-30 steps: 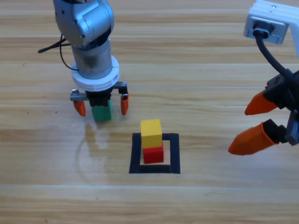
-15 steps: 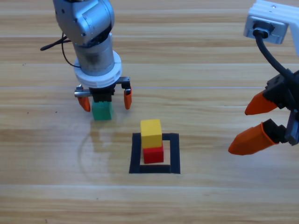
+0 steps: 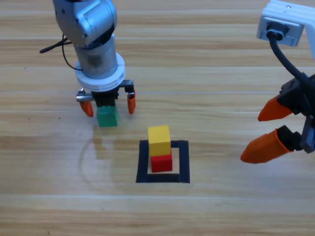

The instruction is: Stack the blocks in the rectangular block: red at the bottom, yellow in the middle, green on top

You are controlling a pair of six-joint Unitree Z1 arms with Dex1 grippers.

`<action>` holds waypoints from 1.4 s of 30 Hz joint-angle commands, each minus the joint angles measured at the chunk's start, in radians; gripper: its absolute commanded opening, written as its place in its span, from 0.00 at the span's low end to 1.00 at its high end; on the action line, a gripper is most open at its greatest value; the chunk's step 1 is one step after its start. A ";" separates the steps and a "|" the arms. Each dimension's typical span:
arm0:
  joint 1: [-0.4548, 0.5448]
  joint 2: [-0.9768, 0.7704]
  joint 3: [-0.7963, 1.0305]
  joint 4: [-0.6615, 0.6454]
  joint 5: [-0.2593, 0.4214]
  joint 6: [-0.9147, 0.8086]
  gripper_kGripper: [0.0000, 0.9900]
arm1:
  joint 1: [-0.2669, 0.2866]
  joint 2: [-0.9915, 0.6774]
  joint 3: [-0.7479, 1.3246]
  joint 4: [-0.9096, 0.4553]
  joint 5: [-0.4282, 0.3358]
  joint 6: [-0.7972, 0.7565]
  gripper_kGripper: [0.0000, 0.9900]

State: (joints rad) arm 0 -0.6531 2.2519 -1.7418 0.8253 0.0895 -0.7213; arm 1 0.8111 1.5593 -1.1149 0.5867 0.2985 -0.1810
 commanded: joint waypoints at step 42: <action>-0.013 -0.043 -0.269 0.225 0.013 0.155 0.11 | -0.018 0.039 0.015 -0.019 -0.002 0.011 1.00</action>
State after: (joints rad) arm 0 -0.6496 2.2663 -1.8063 0.8969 0.0906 -0.6239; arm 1 0.8110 1.5593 -1.1149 0.5866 0.2985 -0.1779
